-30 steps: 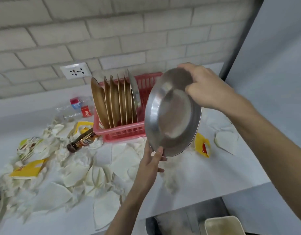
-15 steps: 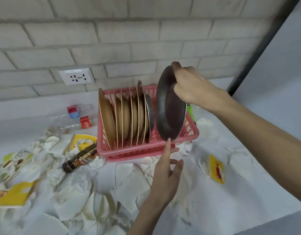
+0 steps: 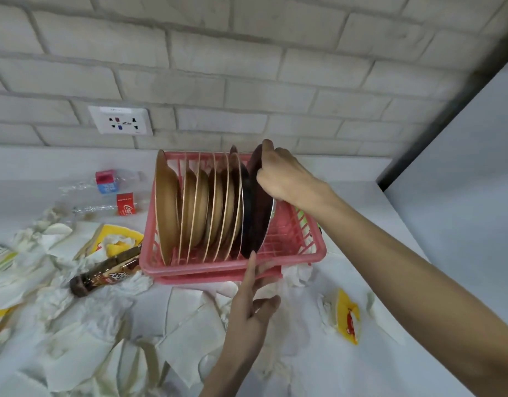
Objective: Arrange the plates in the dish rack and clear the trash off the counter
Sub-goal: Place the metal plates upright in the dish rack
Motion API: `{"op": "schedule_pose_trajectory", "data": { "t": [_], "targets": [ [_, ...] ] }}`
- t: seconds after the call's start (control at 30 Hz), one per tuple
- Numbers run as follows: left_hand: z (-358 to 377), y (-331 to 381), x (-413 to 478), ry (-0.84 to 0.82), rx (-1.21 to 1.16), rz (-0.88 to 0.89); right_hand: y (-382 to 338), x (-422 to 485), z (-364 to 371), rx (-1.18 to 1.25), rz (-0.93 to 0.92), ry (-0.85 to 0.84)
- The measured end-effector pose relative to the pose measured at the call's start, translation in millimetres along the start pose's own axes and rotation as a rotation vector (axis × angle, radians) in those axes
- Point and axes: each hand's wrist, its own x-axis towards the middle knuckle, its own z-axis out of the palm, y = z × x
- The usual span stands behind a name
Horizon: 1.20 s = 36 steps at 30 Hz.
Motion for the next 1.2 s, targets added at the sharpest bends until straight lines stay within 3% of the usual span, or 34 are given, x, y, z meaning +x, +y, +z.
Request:
{"op": "schedule_pose_trajectory", "data": {
  "t": [0.23,0.5,0.67,0.93,1.2],
  "targets": [
    [1,-1,-3,0.004,0.007,-0.015,-9,5,-7,0.085,-0.022,-0.107],
    [1,2,-5,0.027,0.010,-0.035,1,7,-2,0.056,-0.087,-0.067],
    [-1,5,-13,0.047,0.036,-0.057,17,0,4,-0.031,-0.152,0.013],
    [-9,20,-30,0.141,0.134,-0.010,44,-82,18,0.335,-0.291,0.245],
    [-37,34,-69,0.305,0.195,0.048,47,-162,90,0.776,-0.313,-0.224]
  ]
}}
